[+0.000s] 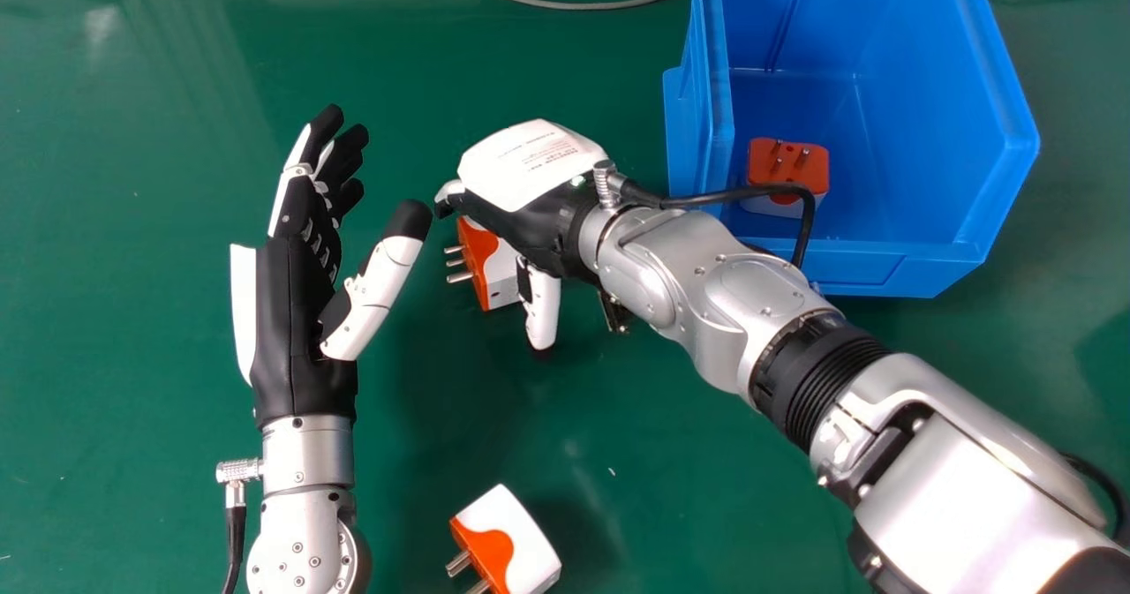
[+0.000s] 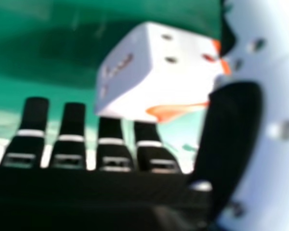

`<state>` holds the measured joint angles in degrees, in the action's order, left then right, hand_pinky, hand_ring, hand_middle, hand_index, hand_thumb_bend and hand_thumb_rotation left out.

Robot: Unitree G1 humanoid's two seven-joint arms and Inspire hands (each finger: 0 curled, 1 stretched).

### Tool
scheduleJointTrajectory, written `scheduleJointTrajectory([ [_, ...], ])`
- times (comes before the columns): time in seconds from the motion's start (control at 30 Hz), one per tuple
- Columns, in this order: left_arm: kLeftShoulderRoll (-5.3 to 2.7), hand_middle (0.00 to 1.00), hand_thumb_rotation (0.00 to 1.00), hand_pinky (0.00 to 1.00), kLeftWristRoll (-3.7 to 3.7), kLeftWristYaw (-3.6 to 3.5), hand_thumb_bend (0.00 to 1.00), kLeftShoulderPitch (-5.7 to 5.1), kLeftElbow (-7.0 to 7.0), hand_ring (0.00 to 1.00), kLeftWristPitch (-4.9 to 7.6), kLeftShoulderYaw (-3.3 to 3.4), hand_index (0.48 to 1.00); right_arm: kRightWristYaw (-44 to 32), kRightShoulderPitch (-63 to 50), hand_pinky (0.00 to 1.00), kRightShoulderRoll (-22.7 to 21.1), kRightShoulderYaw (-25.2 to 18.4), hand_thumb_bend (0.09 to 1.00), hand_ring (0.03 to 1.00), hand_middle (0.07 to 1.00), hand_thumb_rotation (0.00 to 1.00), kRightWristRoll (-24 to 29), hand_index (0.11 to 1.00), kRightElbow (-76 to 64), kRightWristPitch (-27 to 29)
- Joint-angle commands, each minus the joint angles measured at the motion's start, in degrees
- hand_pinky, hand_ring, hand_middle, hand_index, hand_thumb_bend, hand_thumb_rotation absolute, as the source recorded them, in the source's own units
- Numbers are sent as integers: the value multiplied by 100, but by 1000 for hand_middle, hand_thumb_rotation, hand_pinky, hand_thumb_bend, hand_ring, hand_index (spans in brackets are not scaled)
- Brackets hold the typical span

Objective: Pick all objects and put in blue box

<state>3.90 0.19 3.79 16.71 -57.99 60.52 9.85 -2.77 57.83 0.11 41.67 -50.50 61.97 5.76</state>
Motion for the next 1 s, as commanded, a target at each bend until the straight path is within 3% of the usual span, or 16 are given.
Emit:
scheduleJointTrajectory([
  [0.0,11,869,598,892,32,-15,875,30,32,893,87,-30,882,268,175,719,-20,12,793,756,793,39,-20,786,-14,73],
  [0.07,1,869,599,889,-11,-56,876,37,23,892,103,-23,882,442,156,702,-28,26,758,724,771,31,-29,770,21,113],
  [0.13,12,869,599,889,17,-29,876,49,10,892,115,-22,882,630,126,702,-19,-2,758,724,771,31,5,770,54,149],
  [0.2,9,869,597,888,-9,-47,877,56,1,891,123,-12,882,737,112,675,-1,-30,716,691,716,25,43,752,74,159],
  [0.3,4,867,594,884,-52,-98,877,30,40,888,81,-12,881,892,99,529,9,-31,647,564,631,16,58,659,77,178],
  [0.4,7,867,593,883,-59,-135,879,26,54,889,60,-13,881,1095,70,464,5,-30,623,506,600,12,55,625,79,196],
  [0.5,18,869,592,883,-10,-100,881,30,36,891,78,-8,884,1282,31,383,-1,-68,586,435,542,8,101,583,86,246],
  [0.67,14,869,591,884,-33,-121,880,43,19,891,78,1,883,1422,-18,355,-6,-176,560,412,511,5,221,569,99,354],
  [0.77,35,869,590,884,30,-70,879,51,0,891,107,-7,884,1435,-18,350,-9,-206,549,404,507,4,234,565,111,390],
  [0.97,21,870,591,884,-26,-131,876,19,55,891,47,-9,883,1420,-32,349,-17,-239,541,400,507,3,257,560,96,420],
])
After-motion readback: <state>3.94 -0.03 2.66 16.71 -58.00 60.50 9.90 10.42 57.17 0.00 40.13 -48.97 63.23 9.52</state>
